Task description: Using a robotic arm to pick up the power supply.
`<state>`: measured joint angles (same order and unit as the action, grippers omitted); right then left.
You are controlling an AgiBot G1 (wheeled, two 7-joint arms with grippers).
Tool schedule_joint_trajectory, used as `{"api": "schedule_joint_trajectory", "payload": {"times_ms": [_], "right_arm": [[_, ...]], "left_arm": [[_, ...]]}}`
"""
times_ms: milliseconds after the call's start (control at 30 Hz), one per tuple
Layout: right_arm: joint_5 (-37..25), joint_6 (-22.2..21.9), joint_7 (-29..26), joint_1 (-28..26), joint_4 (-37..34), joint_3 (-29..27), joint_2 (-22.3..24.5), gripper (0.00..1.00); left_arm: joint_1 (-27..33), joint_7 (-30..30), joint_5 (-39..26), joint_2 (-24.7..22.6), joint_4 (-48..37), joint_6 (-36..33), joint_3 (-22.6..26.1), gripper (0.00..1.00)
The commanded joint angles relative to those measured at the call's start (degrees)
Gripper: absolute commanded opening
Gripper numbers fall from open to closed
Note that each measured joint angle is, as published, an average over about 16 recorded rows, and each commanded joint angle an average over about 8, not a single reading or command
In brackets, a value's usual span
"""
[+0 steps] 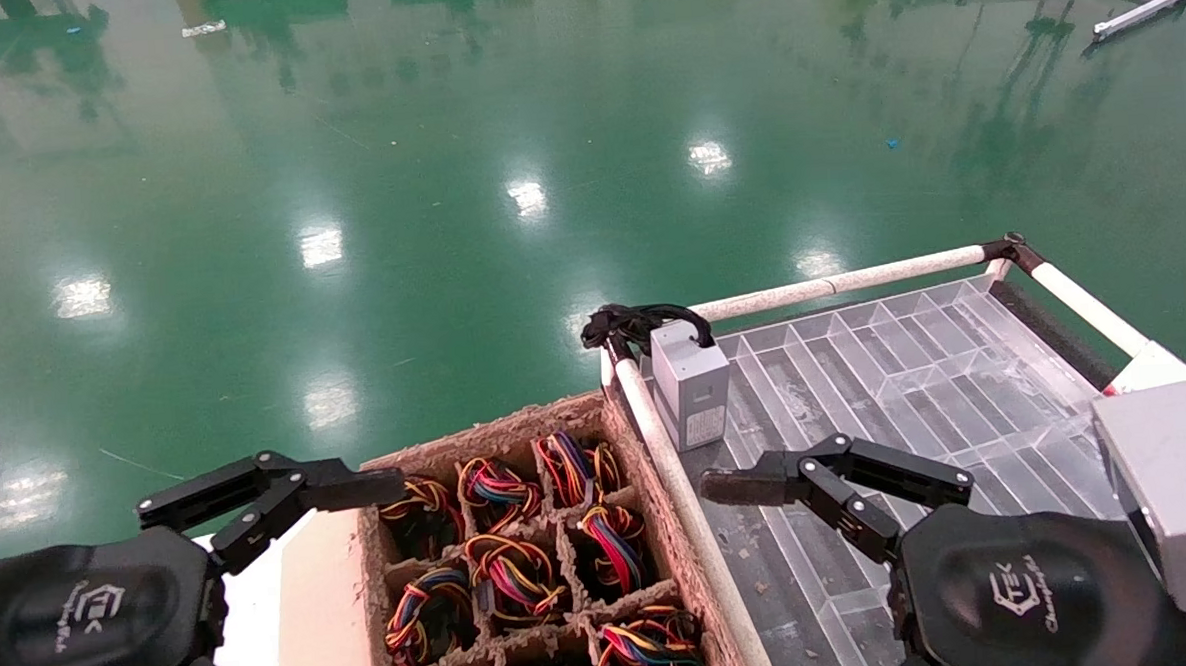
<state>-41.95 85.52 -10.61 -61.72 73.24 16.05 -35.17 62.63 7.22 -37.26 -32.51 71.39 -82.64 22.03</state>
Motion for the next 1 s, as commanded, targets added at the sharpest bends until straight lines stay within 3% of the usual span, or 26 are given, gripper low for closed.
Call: {"api": "schedule_joint_trajectory", "payload": {"times_ms": [33, 267, 533, 1000], "right_arm": [[0.0, 0.0, 0.0, 0.0, 0.0, 0.0, 0.0, 1.00], [0.0, 0.0, 0.0, 0.0, 0.0, 0.0, 0.0, 1.00], [0.0, 0.0, 0.0, 0.0, 0.0, 0.0, 0.0, 1.00], [0.0, 0.0, 0.0, 0.0, 0.0, 0.0, 0.0, 1.00]], "left_arm": [[0.0, 0.0, 0.0, 0.0, 0.0, 0.0, 0.0, 1.00], [0.0, 0.0, 0.0, 0.0, 0.0, 0.0, 0.0, 1.00], [0.0, 0.0, 0.0, 0.0, 0.0, 0.0, 0.0, 0.02], [0.0, 0.0, 0.0, 0.0, 0.0, 0.0, 0.0, 0.00]]}}
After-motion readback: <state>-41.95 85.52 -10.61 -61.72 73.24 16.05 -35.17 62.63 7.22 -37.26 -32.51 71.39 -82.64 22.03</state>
